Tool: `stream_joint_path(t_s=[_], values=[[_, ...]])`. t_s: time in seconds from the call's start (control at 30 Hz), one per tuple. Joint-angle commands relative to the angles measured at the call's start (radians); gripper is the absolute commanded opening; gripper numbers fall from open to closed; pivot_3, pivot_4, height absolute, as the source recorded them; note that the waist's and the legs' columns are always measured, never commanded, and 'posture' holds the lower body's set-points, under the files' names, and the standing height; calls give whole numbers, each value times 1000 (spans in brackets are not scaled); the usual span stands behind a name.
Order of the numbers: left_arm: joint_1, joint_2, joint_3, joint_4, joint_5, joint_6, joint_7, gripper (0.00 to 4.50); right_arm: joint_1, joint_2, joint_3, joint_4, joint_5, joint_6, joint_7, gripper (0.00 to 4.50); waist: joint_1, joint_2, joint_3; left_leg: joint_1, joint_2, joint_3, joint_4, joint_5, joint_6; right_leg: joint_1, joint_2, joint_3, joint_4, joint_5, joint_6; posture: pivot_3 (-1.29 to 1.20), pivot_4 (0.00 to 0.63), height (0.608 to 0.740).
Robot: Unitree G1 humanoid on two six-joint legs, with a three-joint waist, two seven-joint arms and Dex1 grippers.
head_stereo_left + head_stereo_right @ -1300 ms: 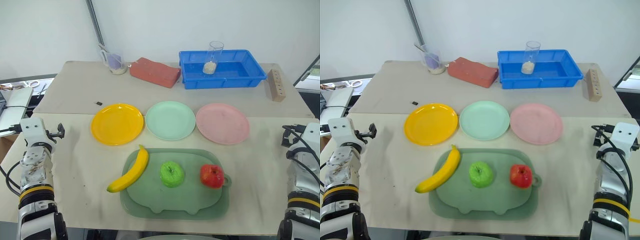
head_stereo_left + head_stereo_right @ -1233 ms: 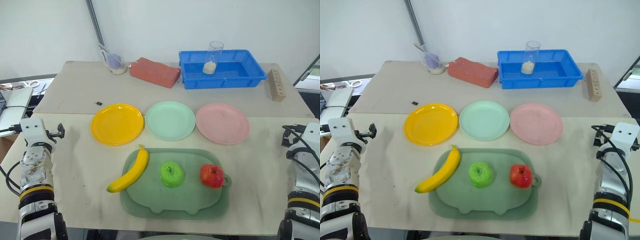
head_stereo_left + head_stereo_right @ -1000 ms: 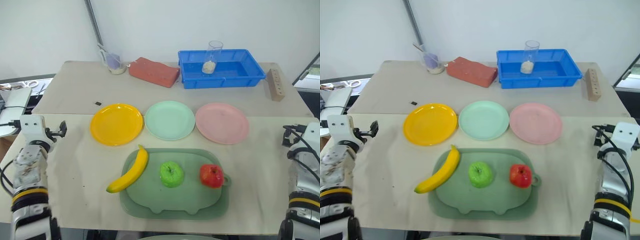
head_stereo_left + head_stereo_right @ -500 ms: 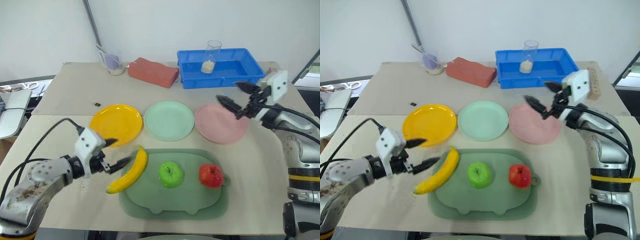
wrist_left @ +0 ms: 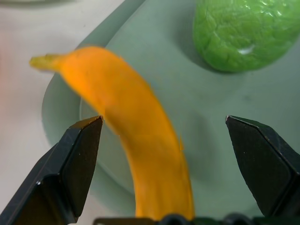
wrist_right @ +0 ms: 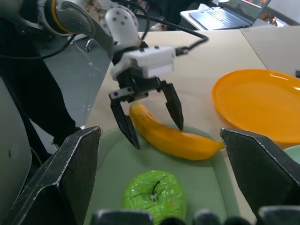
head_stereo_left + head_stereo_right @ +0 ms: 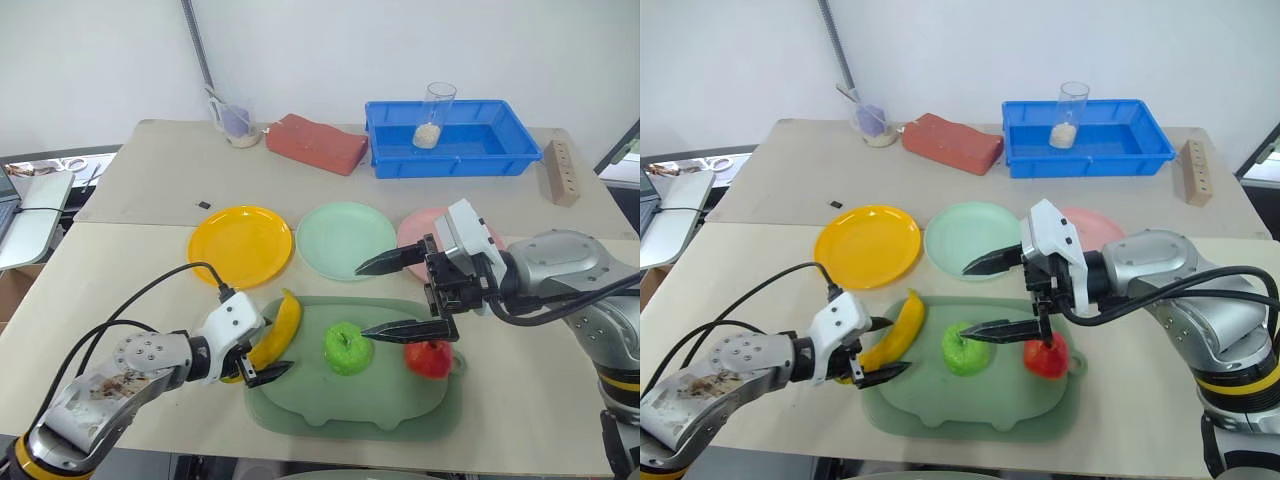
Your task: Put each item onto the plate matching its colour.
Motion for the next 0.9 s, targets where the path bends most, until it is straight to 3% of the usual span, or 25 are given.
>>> stream_joint_path(t_s=[0.03,0.1,0.27,0.3,0.5,0.6,0.77,0.9], values=[[-16,6,-15,9,46,1,14,4234,-24,-5,-10,-32,20,10,1,4495,-1,0,0,0,0,0,0,0,1,0,0,0,0,0,0,0,150,740],[-15,8,-24,14,57,-1,11,3638,-27,-4,-10,-33,16,9,0,4500,-2,0,0,0,0,0,0,3,5,0,0,0,0,0,0,0,150,740],[-22,7,-30,26,92,-8,16,1269,-35,9,-16,-31,20,12,-18,4500,0,0,0,0,0,0,0,3,6,0,0,0,0,0,0,0,150,740],[-23,6,-26,27,98,-9,19,1126,-34,12,-17,-30,20,11,-21,4500,0,0,0,0,0,0,0,3,6,0,0,0,0,0,0,0,150,740],[-189,12,136,152,50,7,-3,1126,-71,68,-30,9,-15,2,-121,4500,0,-1,1,-1,0,-1,0,3,6,-1,0,-1,1,0,-1,0,150,740],[-362,-14,201,343,49,20,21,1126,-128,143,0,46,-87,4,-250,4500,1,-1,0,-1,0,-1,0,4,6,-3,0,-1,2,0,0,0,150,740],[-522,-72,176,627,127,-49,42,1126,-231,265,64,104,-182,36,-396,4500,-4,2,-2,-1,-1,-1,0,4,7,-5,1,-1,4,1,0,0,150,740],[-608,-159,152,808,168,-130,37,1126,-269,308,91,137,-232,27,-417,4500,4,2,-2,-2,0,-2,-1,4,7,-8,4,-1,8,1,0,0,150,740]])
